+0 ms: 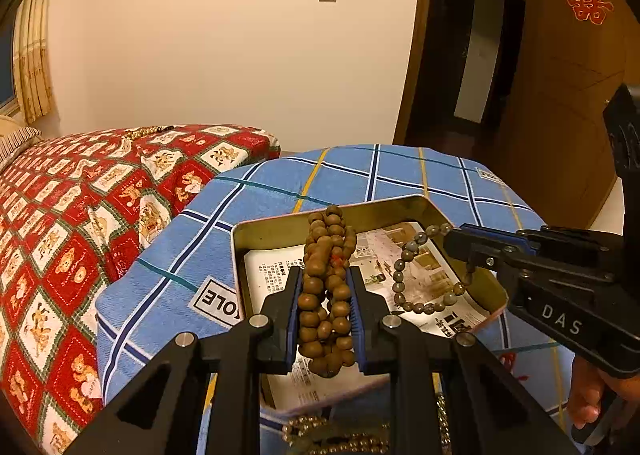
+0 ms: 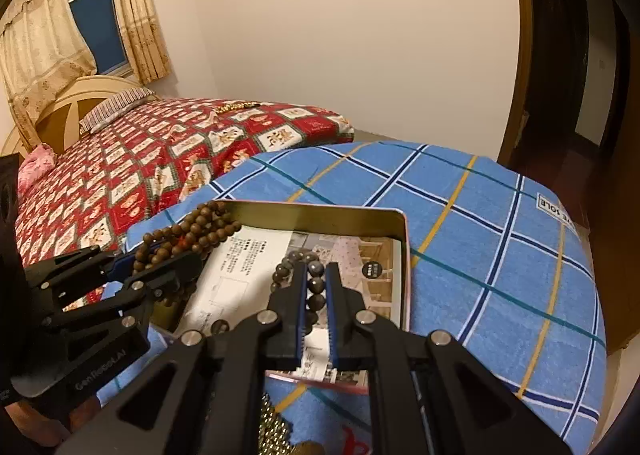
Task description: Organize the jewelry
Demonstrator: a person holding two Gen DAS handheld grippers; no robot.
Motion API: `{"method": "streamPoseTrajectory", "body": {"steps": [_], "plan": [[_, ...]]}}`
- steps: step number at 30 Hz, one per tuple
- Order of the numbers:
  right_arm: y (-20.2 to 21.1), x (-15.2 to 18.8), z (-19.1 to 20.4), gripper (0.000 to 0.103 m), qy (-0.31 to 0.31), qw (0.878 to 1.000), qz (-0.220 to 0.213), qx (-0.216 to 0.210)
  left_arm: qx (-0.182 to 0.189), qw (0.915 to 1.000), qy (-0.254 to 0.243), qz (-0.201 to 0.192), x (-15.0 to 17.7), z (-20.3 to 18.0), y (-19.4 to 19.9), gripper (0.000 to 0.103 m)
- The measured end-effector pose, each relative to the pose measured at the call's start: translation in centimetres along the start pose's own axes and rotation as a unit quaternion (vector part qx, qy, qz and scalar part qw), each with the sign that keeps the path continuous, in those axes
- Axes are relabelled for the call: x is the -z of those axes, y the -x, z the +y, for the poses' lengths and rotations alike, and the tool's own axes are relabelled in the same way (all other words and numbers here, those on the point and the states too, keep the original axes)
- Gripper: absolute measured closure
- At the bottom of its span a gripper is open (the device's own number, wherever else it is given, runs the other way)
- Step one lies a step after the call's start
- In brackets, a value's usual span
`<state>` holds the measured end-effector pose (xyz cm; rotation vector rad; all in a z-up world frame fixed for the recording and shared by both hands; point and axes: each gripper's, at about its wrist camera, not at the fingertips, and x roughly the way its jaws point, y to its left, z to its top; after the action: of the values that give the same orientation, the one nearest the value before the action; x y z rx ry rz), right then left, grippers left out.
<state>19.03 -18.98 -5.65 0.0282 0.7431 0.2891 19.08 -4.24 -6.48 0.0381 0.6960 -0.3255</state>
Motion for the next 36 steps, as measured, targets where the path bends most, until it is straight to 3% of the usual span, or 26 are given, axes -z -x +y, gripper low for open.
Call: {"method": "streamPoseTrajectory", "body": {"steps": [17,18,20,23,27,36], "plan": [[-4.7,0.0,-1.4,0.091,0.001,0.999,0.035,0.018,-0.017,0.9996,0.018,0.014,-0.4,0.6,-3.0,0.08],[-4.8,0.0,-1.4,0.091,0.002,0.999,0.038,0.019,-0.024,0.9994,0.02,0.016,-0.5,0.6,-3.0,0.079],[-5.0,0.1,-1.4,0.089,0.003,0.999,0.041,0.022,-0.027,0.9992,0.024,0.017,-0.5,0.6,-2.9,0.056],[-5.0,0.3,-1.5,0.088,-0.001,0.999,0.045,0.023,-0.037,0.9988,0.032,0.003,-0.6,0.9,-2.2,0.034],[-4.4,0.5,-1.6,0.068,-0.003,0.999,0.046,0.027,-0.04,0.9985,0.038,0.002,-0.6,1.1,-1.6,0.031],[-1.8,2.6,-0.5,0.066,-0.008,0.999,0.038,0.026,-0.041,0.9969,0.066,0.009,1.3,1.4,0.4,0.031]]}}
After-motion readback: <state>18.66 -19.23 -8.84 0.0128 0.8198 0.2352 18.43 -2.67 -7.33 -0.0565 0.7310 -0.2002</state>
